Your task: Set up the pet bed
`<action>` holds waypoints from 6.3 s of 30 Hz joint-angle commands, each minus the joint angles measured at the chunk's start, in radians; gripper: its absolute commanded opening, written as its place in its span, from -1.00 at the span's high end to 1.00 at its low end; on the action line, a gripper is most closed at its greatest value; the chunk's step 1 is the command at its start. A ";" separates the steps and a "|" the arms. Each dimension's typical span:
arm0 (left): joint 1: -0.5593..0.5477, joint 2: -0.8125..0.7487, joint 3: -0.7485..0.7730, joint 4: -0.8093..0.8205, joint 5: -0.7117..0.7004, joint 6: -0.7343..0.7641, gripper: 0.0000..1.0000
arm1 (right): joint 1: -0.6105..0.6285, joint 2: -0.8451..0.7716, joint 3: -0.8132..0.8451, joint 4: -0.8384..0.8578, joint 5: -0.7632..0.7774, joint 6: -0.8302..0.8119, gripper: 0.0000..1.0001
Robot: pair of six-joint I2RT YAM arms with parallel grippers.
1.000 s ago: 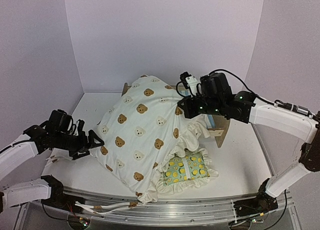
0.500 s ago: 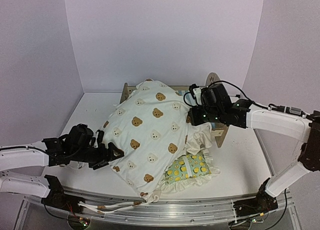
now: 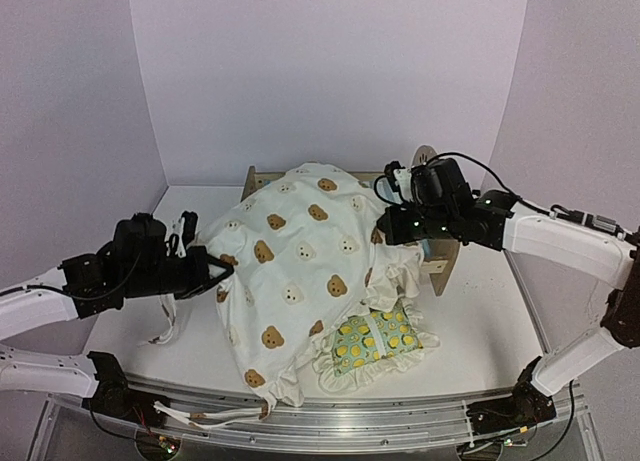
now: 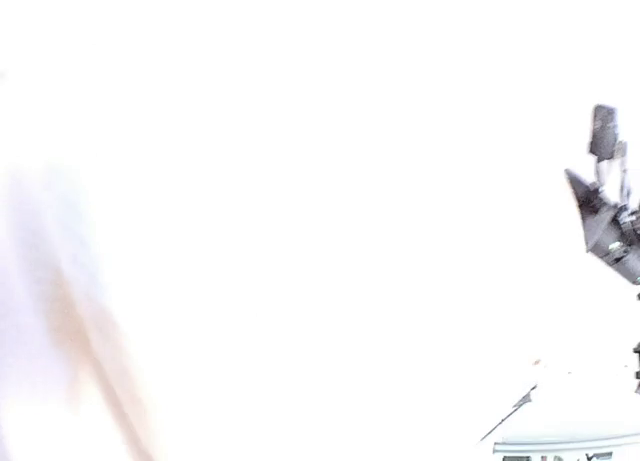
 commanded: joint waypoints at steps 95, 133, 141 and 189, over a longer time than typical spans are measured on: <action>0.264 1.037 1.285 0.223 0.346 0.340 0.98 | -0.279 0.217 0.420 -0.026 0.176 -0.145 1.00; 0.270 0.811 1.235 -0.350 -0.308 0.557 -0.99 | 0.064 0.508 0.693 -0.241 -0.026 0.077 -0.97; 0.270 0.577 0.926 -0.304 -0.279 0.498 -0.99 | 0.068 0.701 0.897 -0.244 -0.056 0.085 -0.96; 0.078 0.312 0.546 -0.270 -0.156 0.669 -0.50 | 0.057 0.732 1.314 -0.054 0.285 -0.245 1.00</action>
